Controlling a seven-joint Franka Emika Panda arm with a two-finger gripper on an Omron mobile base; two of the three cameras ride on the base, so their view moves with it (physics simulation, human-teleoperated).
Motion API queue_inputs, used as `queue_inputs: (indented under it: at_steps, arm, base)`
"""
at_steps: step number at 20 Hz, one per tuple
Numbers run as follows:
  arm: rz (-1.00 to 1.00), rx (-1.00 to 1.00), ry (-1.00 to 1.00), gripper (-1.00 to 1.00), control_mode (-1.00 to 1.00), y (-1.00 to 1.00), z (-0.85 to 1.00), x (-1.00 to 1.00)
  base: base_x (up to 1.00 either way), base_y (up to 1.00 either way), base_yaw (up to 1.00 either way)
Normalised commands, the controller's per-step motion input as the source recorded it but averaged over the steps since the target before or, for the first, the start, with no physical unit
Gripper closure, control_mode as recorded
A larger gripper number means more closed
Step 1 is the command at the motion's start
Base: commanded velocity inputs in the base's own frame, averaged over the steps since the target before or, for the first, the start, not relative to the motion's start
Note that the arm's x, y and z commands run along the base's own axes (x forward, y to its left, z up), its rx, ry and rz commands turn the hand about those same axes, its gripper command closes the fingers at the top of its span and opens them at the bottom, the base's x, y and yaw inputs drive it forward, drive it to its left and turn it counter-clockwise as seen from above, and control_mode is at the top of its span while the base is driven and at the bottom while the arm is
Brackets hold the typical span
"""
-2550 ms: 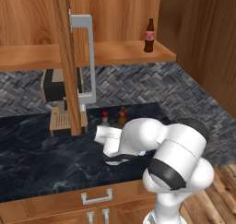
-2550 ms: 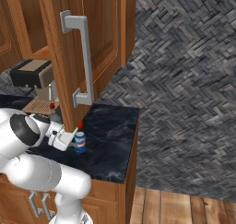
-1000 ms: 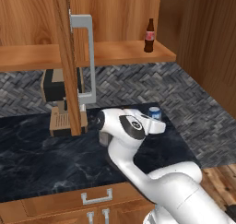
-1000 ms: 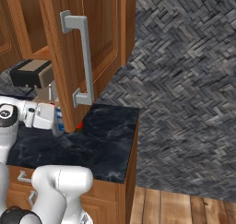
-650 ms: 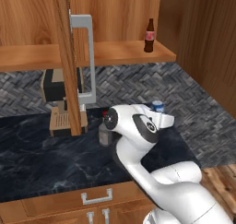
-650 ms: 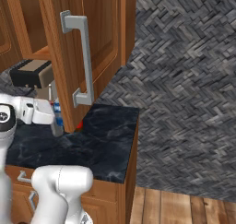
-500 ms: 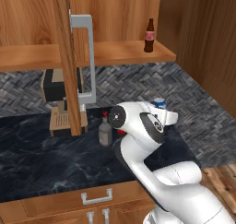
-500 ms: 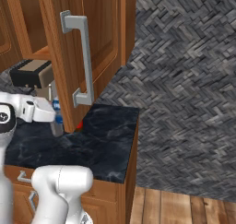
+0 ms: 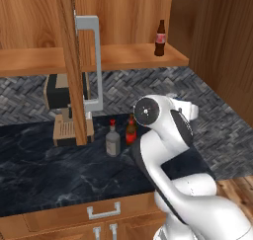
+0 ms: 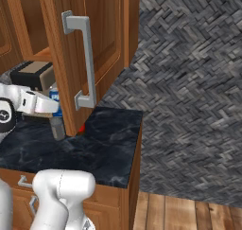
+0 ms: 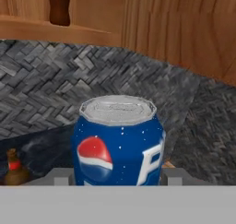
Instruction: Sort all alcoholic drinks to one cabinet, and non-alcoholic drinks to the other.
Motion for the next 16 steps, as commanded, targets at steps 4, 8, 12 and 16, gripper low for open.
queue_inputs:
  at_steps: [4, 8, 12, 16]
  arm:
    - [0.14, 0.02, 0.04, 1.0, -1.0, 0.22, 0.49, 0.0]
    - [0.13, 0.01, 0.0, 1.0, -1.0, 0.22, 0.46, 0.0]
    - [0.13, 0.01, 0.0, 1.0, -1.0, 0.13, 0.46, 0.0]
    - [0.13, 0.01, 0.0, 1.0, -1.0, 0.11, 0.44, 0.0]
  base:
    - [0.0, 0.0, 0.0]
    - [0.0, 0.0, 0.0]
    - [0.0, 0.0, 0.0]
    - [0.0, 0.0, 0.0]
